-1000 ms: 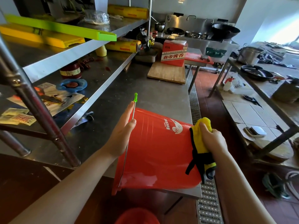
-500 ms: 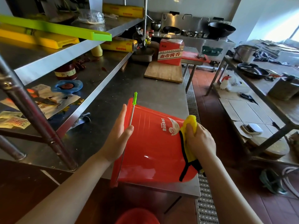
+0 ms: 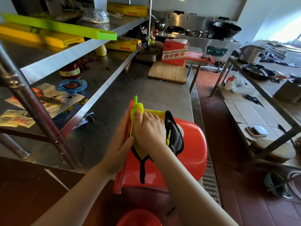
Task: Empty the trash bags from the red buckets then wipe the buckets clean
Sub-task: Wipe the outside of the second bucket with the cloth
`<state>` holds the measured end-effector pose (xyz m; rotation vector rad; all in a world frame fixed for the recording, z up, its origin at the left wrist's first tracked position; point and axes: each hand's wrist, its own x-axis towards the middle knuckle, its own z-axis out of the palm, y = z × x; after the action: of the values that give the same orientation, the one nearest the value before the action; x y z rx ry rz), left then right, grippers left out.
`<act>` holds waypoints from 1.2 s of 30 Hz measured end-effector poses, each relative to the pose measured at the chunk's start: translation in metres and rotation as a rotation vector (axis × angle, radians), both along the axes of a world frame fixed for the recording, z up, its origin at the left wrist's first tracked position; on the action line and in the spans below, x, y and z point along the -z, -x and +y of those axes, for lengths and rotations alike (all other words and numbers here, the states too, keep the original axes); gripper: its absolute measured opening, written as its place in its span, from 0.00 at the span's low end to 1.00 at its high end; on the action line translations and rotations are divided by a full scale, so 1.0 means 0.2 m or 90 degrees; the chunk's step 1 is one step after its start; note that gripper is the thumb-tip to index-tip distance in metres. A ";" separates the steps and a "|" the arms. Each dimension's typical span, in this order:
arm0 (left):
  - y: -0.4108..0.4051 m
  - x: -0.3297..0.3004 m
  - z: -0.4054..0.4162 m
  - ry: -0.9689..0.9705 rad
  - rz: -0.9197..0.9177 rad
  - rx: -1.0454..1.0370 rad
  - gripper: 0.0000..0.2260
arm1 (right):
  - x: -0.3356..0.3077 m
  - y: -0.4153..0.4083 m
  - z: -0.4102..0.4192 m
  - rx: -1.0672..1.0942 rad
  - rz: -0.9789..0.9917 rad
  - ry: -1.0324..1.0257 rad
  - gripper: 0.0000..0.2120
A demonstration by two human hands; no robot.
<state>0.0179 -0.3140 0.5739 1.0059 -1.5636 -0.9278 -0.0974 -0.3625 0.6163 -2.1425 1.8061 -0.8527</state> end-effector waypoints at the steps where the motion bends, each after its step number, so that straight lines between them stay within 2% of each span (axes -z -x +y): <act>1: 0.01 -0.01 0.01 0.004 0.004 0.004 0.31 | 0.00 0.01 0.00 -0.006 -0.009 -0.001 0.18; 6: 0.03 0.00 0.05 0.036 -0.061 -0.035 0.31 | 0.05 0.16 0.00 -0.024 -0.003 0.034 0.17; 10: 0.01 0.06 0.04 0.050 -0.163 -0.089 0.32 | 0.07 0.31 -0.05 0.045 0.017 -0.010 0.15; 16: 0.02 0.03 0.07 0.020 -0.149 -0.096 0.32 | 0.10 0.62 -0.09 0.184 0.028 -0.096 0.22; 18: 0.02 0.00 0.07 0.003 -0.117 -0.110 0.33 | 0.11 0.72 -0.10 0.218 -0.002 -0.124 0.21; 23: 0.06 -0.14 -0.05 -0.055 -0.127 -0.185 0.37 | 0.16 0.82 -0.04 0.236 -0.051 -0.120 0.18; 27: 0.09 -0.22 -0.20 -0.140 -0.132 -0.154 0.36 | 0.18 0.84 0.01 0.243 -0.072 -0.109 0.18; 32: 0.10 -0.20 -0.21 -0.137 -0.134 -0.127 0.38 | 0.18 0.89 0.01 0.331 -0.123 -0.142 0.18; 36: 0.09 -0.16 -0.17 -0.128 -0.091 -0.131 0.37 | 0.16 0.80 -0.04 0.344 -0.038 -0.137 0.20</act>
<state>-0.0010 -0.3482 0.6062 1.3738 -1.4699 -0.8975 -0.2566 -0.3711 0.5851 -1.5016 2.3627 -0.7648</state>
